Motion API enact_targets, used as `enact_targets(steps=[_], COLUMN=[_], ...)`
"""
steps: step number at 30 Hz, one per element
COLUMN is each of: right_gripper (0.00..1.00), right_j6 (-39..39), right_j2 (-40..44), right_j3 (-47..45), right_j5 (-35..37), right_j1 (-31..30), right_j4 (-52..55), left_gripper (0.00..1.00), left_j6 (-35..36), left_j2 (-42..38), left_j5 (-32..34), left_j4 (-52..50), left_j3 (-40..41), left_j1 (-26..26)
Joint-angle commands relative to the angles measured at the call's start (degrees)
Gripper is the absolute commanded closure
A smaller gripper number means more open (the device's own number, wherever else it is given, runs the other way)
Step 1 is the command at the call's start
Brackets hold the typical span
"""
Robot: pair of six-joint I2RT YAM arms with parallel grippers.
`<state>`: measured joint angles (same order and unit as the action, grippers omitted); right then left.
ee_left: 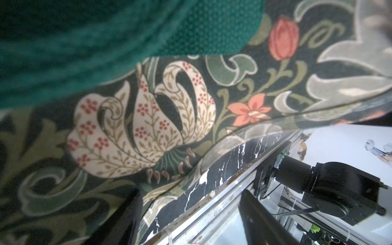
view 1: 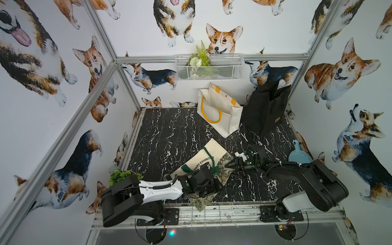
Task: Put away the canvas bag
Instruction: Pick up the canvas bag from the center of the board.
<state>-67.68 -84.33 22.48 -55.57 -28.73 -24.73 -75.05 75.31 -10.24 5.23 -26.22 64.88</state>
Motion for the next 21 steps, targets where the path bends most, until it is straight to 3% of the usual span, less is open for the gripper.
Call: enact_targets(steps=[1,4,7,9,10,12,14,21], right_gripper=[0.39,0.47,0.49,0.53,0.58,0.83,1.0,1.0], right_j6=[-2.1,5.3,19.8,25.3,26.5,28.1,28.1,23.5], right_j2=[-0.8,2.3,8.1,10.6,11.5,12.3,12.5,16.0], right_j3=[0.1,3.7,11.9,16.3,17.4,18.7,18.7,15.6], right_j5=[-0.5,3.1,13.4,19.7,21.7,23.8,23.8,22.1], right_j1=[-1.2,-1.2,-2.0,-2.4,-2.4,-2.4,-2.5,-2.5], right_j4=[-1.9,11.1,34.9,44.0,46.3,48.7,49.0,45.6], left_gripper=[0.24,0.24,0.25,0.25,0.24,0.24,0.25,0.22], left_j6=[-0.4,-0.4,-0.5,-0.5,-0.6,-0.4,0.0,4.4], left_j2=[0.2,0.1,-0.1,-0.1,0.0,0.1,-0.3,-14.5], left_j5=[0.9,0.9,0.9,0.9,0.8,0.7,1.0,8.2], left_j4=[-3.9,-3.8,-3.7,-3.4,-3.2,-3.0,-3.7,-17.9], left_j3=[0.6,0.7,0.9,1.1,1.2,1.0,0.6,-3.4], left_j1=[-0.1,-0.1,-0.1,-0.1,-0.1,-0.1,-0.1,-1.9])
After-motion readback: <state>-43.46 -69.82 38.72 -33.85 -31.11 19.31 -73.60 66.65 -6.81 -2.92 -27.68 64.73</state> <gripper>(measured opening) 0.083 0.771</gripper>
